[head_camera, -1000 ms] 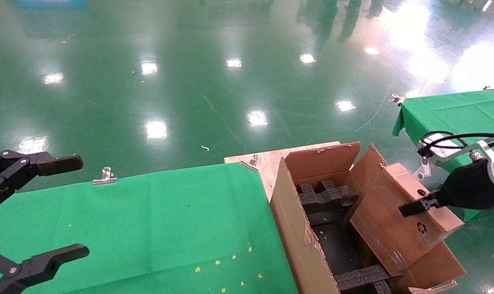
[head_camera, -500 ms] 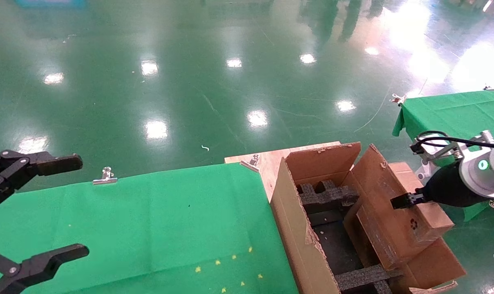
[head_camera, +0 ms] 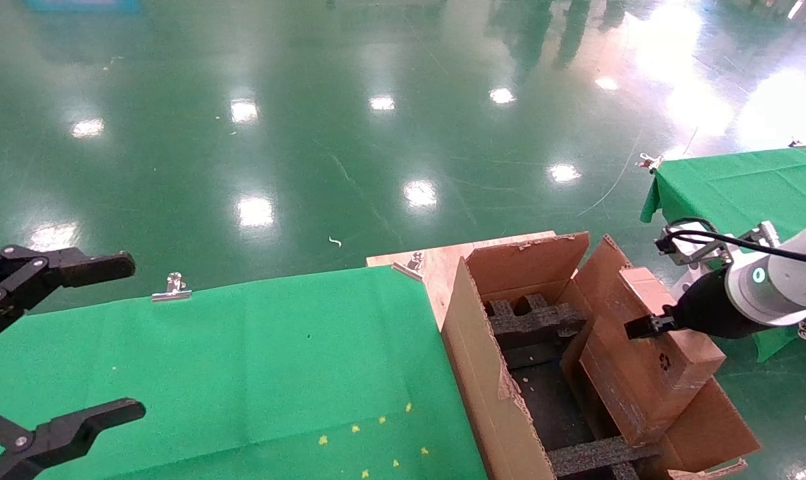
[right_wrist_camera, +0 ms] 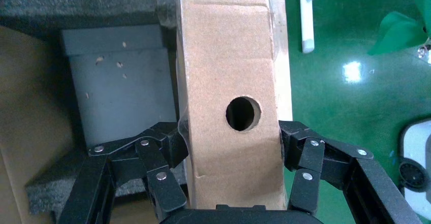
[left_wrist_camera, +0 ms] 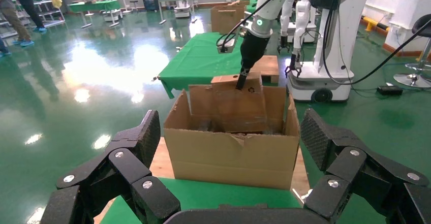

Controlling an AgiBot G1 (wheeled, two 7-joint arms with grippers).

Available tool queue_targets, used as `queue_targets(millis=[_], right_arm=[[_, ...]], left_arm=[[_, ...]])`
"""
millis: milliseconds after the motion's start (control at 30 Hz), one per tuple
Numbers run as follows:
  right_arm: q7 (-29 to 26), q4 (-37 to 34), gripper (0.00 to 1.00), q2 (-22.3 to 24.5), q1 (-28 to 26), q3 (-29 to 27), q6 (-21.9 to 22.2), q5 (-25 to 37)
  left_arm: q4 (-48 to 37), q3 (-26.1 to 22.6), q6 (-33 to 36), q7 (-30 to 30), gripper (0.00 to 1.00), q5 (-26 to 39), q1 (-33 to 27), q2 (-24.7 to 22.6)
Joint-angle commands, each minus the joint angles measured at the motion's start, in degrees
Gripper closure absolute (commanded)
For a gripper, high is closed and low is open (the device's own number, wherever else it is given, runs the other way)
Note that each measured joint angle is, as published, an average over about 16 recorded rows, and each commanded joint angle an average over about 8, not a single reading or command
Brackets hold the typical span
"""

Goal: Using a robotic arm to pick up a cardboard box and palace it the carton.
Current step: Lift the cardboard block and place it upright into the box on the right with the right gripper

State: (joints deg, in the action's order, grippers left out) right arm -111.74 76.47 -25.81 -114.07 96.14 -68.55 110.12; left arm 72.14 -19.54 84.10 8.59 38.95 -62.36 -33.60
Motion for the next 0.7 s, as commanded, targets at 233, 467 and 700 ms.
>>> queue_targets(millis=[233, 467, 700], right_arm=[[-0.9, -0.6, 1.0, -0.9, -0.1, -0.2, 1.4, 1.4], [-1.3, -0.4, 1.0, -0.8, 0.9, 0.2, 2.4, 2.3], [-2.1, 0.0, 1.0, -0.4, 3.6, 1.2, 5.2, 3.6]], left_arm=[[0.0, 0.0, 0.0, 0.0, 0.0, 0.0, 0.0, 0.0], [0.0, 0.0, 0.0, 0.0, 0.0, 0.0, 0.0, 0.0], [0.0, 0.0, 0.0, 0.0, 0.0, 0.0, 0.0, 0.0]])
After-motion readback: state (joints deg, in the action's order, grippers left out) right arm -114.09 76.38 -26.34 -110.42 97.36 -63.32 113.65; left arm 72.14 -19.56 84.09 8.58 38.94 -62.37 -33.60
